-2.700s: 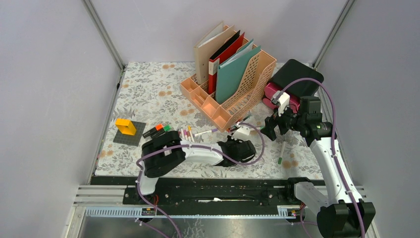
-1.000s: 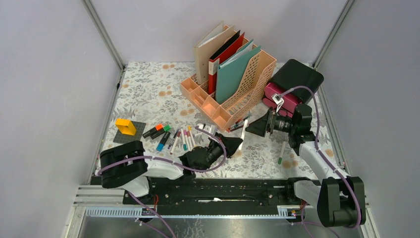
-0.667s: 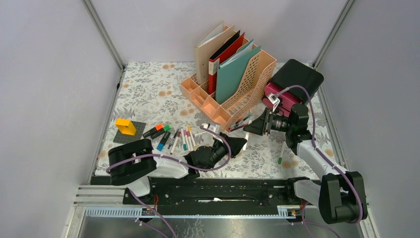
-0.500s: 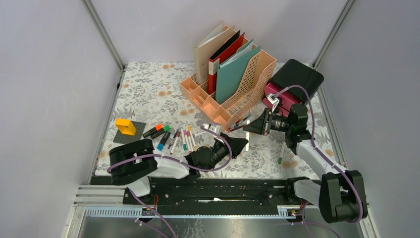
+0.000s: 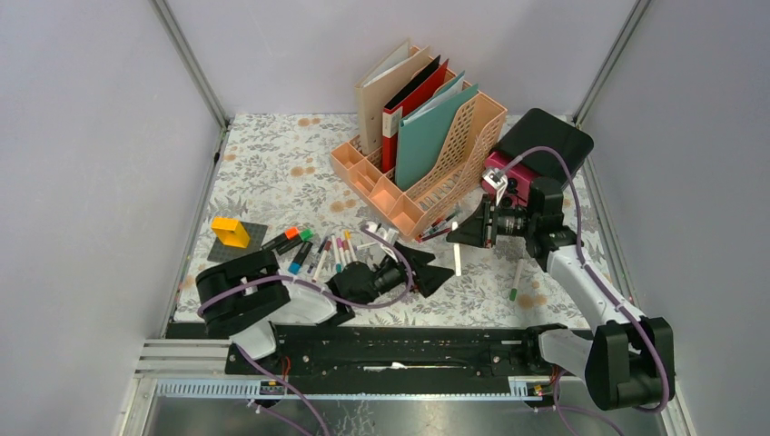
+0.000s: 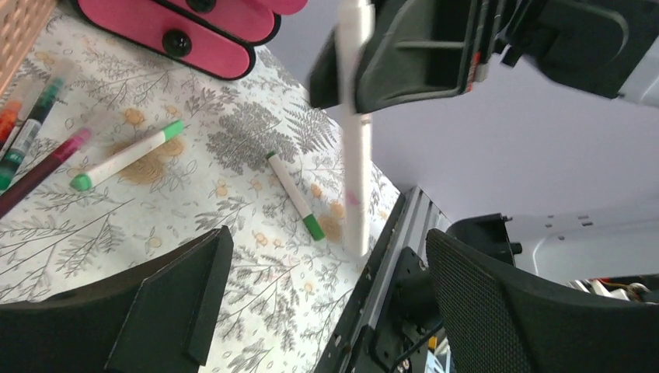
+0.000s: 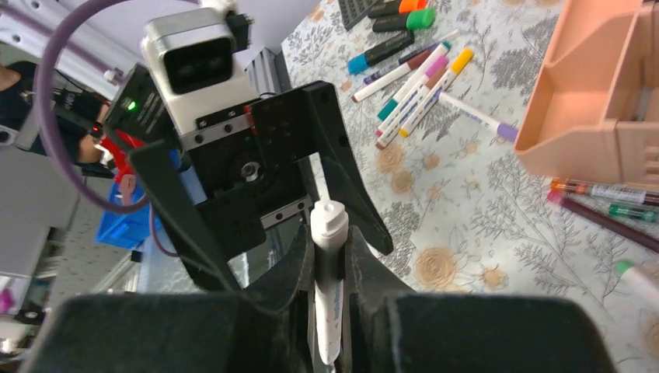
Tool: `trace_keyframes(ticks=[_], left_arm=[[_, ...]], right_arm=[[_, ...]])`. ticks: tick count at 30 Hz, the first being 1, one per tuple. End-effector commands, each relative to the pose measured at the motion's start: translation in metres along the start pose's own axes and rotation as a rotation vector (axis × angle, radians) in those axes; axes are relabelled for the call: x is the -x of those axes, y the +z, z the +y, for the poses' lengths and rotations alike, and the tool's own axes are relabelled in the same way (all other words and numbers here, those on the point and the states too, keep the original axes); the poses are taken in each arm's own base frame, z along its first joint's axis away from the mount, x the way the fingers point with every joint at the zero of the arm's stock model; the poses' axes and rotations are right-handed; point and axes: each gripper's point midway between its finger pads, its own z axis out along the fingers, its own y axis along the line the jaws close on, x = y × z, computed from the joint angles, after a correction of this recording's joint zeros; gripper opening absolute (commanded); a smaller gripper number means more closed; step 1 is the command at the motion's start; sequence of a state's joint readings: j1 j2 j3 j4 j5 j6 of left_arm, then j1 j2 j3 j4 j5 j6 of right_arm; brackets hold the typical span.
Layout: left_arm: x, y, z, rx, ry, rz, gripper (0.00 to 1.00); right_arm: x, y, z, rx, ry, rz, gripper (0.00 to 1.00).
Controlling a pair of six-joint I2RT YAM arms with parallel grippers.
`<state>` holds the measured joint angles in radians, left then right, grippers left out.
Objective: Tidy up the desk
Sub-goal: Pick up the stationery from the center of the board.
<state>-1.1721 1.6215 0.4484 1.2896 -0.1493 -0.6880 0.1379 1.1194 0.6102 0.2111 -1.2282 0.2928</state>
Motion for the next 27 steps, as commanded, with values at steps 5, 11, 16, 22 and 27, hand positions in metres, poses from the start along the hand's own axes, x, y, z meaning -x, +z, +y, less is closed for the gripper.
trace_keyframes(ticks=[5, 11, 16, 22, 27], left_arm=[[0.031, -0.027, -0.007, -0.157, -0.049, 0.114, 0.99], [0.053, -0.034, 0.008, 0.001, 0.066, 0.285, 0.99], [0.098, -0.041, 0.021, 0.129, 0.095, 0.377, 0.99], [0.147, -0.050, 0.031, 0.216, 0.276, 0.458, 0.99], [0.165, -0.068, 0.077, 0.413, 0.462, 0.457, 0.99]], right_arm=[[0.004, -0.013, 0.008, -0.075, -0.263, 0.085, 0.00], [0.009, -0.026, 0.006, -0.183, -0.394, 0.110, 0.00], [0.023, -0.039, 0.000, -0.304, -0.462, 0.120, 0.00], [0.054, -0.050, -0.003, -0.414, -0.527, 0.113, 0.00], [0.102, -0.066, -0.011, -0.571, -0.634, 0.094, 0.00]])
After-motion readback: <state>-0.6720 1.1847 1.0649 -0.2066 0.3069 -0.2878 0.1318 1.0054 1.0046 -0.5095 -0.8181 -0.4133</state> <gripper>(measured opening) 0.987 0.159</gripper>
